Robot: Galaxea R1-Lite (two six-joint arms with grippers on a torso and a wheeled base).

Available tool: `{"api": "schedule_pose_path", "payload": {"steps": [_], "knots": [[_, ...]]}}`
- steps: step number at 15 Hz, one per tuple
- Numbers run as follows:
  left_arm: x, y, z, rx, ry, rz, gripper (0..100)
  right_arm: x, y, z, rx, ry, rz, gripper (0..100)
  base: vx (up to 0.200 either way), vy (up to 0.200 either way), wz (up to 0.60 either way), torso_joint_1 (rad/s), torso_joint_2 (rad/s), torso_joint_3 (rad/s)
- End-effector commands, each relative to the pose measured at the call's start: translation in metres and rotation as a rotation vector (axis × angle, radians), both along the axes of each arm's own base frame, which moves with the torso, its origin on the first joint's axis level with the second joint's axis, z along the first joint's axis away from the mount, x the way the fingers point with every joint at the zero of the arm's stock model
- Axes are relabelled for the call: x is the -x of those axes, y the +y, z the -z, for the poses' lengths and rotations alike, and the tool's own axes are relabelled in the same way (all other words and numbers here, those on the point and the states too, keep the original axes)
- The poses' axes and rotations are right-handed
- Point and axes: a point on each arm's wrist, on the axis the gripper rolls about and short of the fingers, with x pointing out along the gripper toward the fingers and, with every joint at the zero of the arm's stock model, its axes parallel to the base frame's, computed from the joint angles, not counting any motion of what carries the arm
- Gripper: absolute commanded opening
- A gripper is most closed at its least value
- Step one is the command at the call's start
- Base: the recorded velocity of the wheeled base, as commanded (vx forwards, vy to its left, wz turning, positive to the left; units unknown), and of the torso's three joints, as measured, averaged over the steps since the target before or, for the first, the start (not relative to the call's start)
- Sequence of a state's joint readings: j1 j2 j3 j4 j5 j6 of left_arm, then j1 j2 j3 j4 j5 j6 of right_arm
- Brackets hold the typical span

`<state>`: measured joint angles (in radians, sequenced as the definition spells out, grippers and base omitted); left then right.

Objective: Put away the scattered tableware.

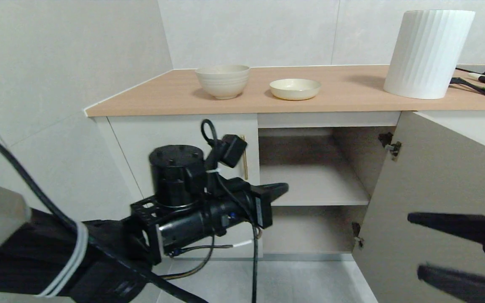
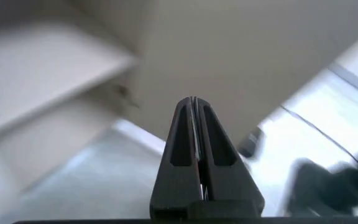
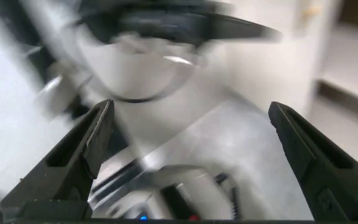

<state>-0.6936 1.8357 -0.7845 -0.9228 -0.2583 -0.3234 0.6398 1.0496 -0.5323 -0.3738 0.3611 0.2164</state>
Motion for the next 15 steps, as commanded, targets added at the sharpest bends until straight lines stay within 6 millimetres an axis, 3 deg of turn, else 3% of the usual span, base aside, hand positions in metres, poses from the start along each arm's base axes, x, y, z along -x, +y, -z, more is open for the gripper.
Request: {"api": "schedule_pose_path", "payload": {"steps": [1,2,4,8,11,12,15], "knots": [[0.009,0.054,-0.031,0.049,-0.071,-0.131,0,-0.059,0.025,-0.014,0.03,0.036,0.098,100,0.0,0.0,0.0,0.0,0.0,0.0],[0.021,0.089,-0.036,0.054,-0.088,-0.221,0,-0.079,0.037,-0.016,0.039,0.047,0.105,100,0.0,0.0,0.0,0.0,0.0,0.0],[0.031,0.117,-0.044,0.052,-0.12,-0.3,0,-0.089,0.044,-0.019,0.04,0.043,0.106,100,0.0,0.0,0.0,0.0,0.0,0.0],[0.041,0.133,-0.044,-0.023,-0.089,-0.347,0,-0.093,0.046,-0.023,0.035,0.031,0.111,100,0.0,0.0,0.0,0.0,0.0,0.0],[0.041,0.153,-0.041,-0.169,-0.112,-0.406,0,-0.101,0.048,-0.021,0.054,0.027,0.208,100,0.0,0.0,0.0,0.0,0.0,0.0],[0.041,0.154,-0.041,-0.194,-0.101,-0.41,100,-0.103,0.049,-0.02,0.059,0.029,0.221,100,0.0,0.0,0.0,0.0,0.0,0.0],[0.04,0.155,-0.046,-0.224,-0.113,-0.465,100,-0.107,0.048,-0.019,0.064,0.035,0.24,100,0.0,0.0,0.0,0.0,0.0,0.0]]}}
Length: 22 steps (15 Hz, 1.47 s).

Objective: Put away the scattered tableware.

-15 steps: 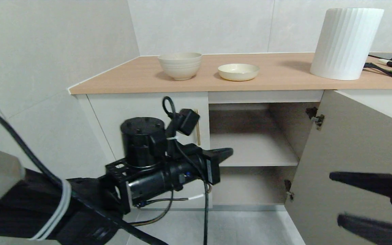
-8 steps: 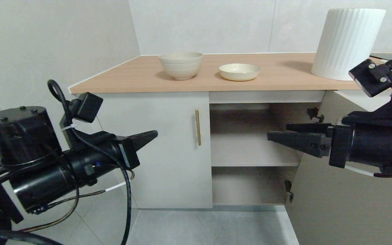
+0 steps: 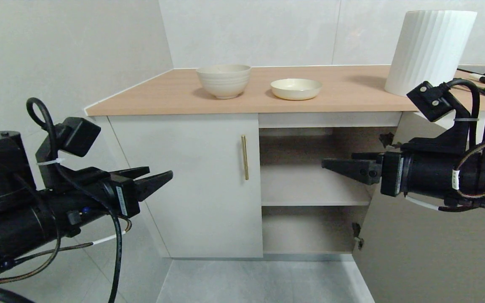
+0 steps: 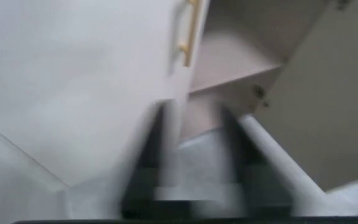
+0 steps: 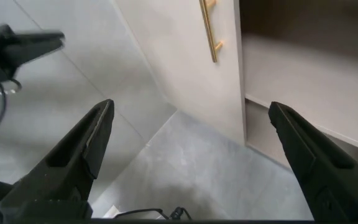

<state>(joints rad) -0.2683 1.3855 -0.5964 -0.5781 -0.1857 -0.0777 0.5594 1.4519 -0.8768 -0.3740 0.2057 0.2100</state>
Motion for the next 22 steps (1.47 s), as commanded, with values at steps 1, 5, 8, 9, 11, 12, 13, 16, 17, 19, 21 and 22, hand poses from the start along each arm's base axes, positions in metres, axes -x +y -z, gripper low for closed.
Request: {"api": "schedule_pose_path", "payload": {"steps": [1,5,8,9,11,12,13,16,17,19,21,22], "knots": [[0.0022,0.0017,-0.0081,0.006,-0.033,-0.021,100,-0.0031,-0.0007,0.0015,0.003,0.005,0.009,100,0.0,0.0,0.0,0.0,0.0,0.0],[0.0011,0.0018,-0.0085,0.004,-0.036,-0.038,100,-0.0065,0.0006,0.002,0.01,0.004,0.04,100,0.0,0.0,0.0,0.0,0.0,0.0],[0.0017,0.002,-0.0092,0.005,-0.039,-0.04,100,-0.0062,0.0004,0.0016,0.01,0.003,0.042,100,0.0,0.0,0.0,0.0,0.0,0.0],[0.002,0.0021,-0.0096,0.006,-0.04,-0.04,100,-0.0062,0.0004,0.0016,0.01,0.003,0.042,100,0.0,0.0,0.0,0.0,0.0,0.0],[0.0024,0.0022,-0.0093,0.005,-0.036,-0.04,100,-0.0058,0.0001,0.0017,0.01,0.003,0.042,100,0.0,0.0,0.0,0.0,0.0,0.0],[0.0034,0.0024,-0.0101,0.005,-0.039,-0.04,100,-0.0053,0.0003,0.0013,0.009,0.002,0.039,100,0.2,0.0,0.0,0.007,0.01,-0.002],[0.0047,0.0028,-0.0113,0.007,-0.043,-0.04,100,-0.0053,0.0003,0.0013,0.009,0.002,0.039,100,0.2,0.0,0.0,0.002,0.0,0.007],[0.006,0.0031,-0.0132,0.008,-0.033,-0.04,100,-0.0029,-0.0007,0.0003,0.008,0.0,0.039,100,0.2,0.0,0.0,0.002,0.0,0.001],[0.0058,0.0034,-0.0135,0.008,-0.033,-0.042,100,-0.0019,-0.0009,0.0007,0.013,0.008,0.036,100,0.2,0.0,0.0,0.017,0.01,-0.002],[0.0058,0.0034,-0.0135,0.008,-0.033,-0.042,100,0.0011,-0.0014,0.0004,0.02,0.02,0.031,100,0.2,0.0,0.0,0.002,0.0,0.0],[0.0058,0.0034,-0.0135,0.008,-0.033,-0.042,100,0.0011,-0.0013,0.0004,0.02,0.02,0.03,100,0.2,0.0,0.0,0.002,0.0,0.005],[0.0058,0.0034,-0.0135,0.008,-0.033,-0.042,100,0.0015,-0.0015,0.0,0.019,0.019,0.028,100,0.2,0.0,0.0,0.002,0.0,0.002]]}}
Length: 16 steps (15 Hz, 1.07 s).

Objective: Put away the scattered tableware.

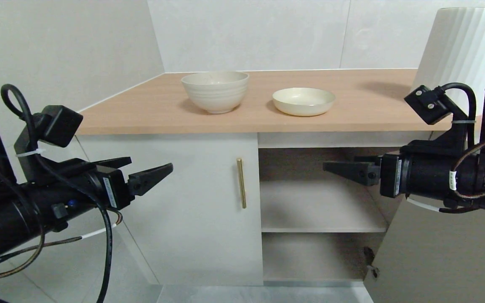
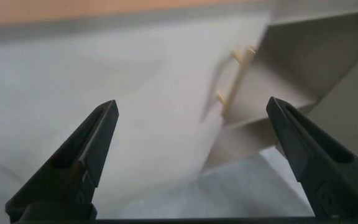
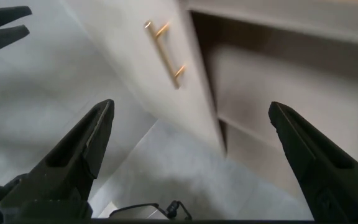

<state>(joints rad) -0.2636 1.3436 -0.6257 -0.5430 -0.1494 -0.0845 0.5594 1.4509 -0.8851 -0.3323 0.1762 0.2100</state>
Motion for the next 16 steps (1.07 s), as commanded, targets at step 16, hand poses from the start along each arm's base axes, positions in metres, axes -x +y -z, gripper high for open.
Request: {"api": "schedule_pose_path", "payload": {"steps": [16], "knots": [[0.0035,0.0008,-0.0054,0.021,-0.018,0.0,100,0.0038,-0.0021,-0.003,-0.01,-0.01,-0.005,100,0.013,0.038,0.0,0.001,0.0,0.001]]}}
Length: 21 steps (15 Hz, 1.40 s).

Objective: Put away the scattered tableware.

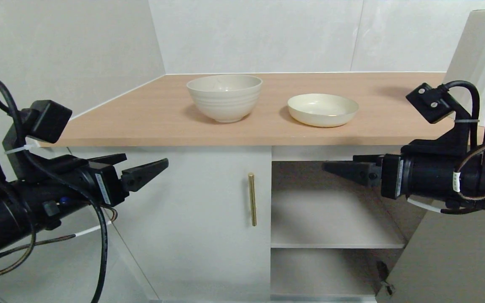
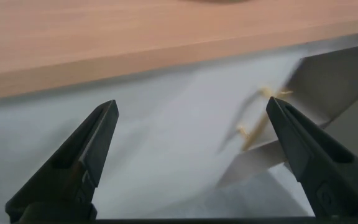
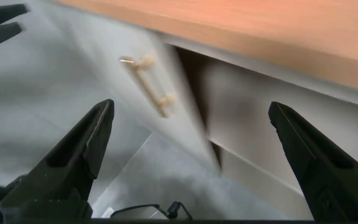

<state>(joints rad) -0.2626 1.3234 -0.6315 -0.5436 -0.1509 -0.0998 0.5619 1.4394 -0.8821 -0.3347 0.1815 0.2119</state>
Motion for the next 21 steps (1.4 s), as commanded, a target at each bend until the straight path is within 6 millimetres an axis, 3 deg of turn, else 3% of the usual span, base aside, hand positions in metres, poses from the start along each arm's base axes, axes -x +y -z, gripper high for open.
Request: {"api": "schedule_pose_path", "payload": {"steps": [1,12,21], "knots": [[0.0,0.0,0.001,0.0,0.002,0.002,100,0.002,-0.002,-0.002,-0.006,-0.007,0.003,100,0.0,0.0,0.0,0.0,0.0,0.0],[0.007,-0.003,-0.007,0.008,-0.034,0.024,100,0.01,-0.008,-0.002,-0.026,-0.08,0.005,100,0.0,0.0,0.0,0.0,-0.01,-0.009],[0.004,-0.003,-0.004,0.004,-0.019,0.024,100,0.012,-0.009,0.001,0.012,-0.109,-0.004,100,0.0,0.0,0.0,0.068,-0.39,-0.327]]}}
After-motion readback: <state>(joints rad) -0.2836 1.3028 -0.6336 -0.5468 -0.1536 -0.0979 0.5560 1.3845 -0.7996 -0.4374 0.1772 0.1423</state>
